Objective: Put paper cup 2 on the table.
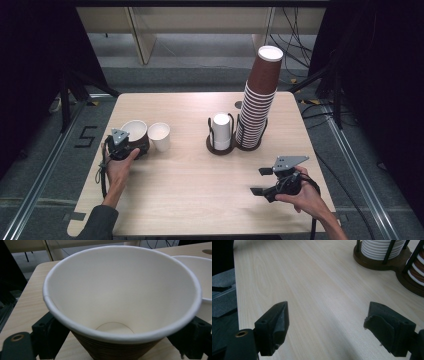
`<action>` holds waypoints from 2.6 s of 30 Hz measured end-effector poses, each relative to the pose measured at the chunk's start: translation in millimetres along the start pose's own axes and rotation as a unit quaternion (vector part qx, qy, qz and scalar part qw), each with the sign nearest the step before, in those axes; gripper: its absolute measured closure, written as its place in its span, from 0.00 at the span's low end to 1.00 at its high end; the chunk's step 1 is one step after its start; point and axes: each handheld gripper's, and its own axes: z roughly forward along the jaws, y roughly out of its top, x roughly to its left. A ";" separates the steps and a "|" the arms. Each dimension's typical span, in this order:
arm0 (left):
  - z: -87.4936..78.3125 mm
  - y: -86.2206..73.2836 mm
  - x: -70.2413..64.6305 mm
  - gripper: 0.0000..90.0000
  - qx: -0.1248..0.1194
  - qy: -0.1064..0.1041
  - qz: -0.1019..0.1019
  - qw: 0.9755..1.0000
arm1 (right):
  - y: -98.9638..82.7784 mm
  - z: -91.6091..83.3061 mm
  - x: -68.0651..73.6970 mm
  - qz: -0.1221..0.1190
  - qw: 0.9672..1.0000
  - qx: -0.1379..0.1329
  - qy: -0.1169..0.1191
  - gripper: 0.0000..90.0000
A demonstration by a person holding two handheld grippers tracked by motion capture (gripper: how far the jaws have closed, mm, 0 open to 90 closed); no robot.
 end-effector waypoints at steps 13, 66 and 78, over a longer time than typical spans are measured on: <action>-6.5 -12.4 1.7 0.16 0.013 -0.009 -0.011 1.000 | 0.0 -0.8 1.9 0.012 1.000 0.006 0.001 0.21; -105.7 -34.9 -113.9 0.16 -0.014 -0.166 0.043 0.985 | -6.1 -7.3 19.2 0.022 0.999 -0.034 -0.018 0.18; -113.4 -47.6 -129.0 0.16 -0.021 -0.188 0.060 0.980 | -11.0 -4.1 34.1 0.020 0.999 -0.040 -0.009 0.17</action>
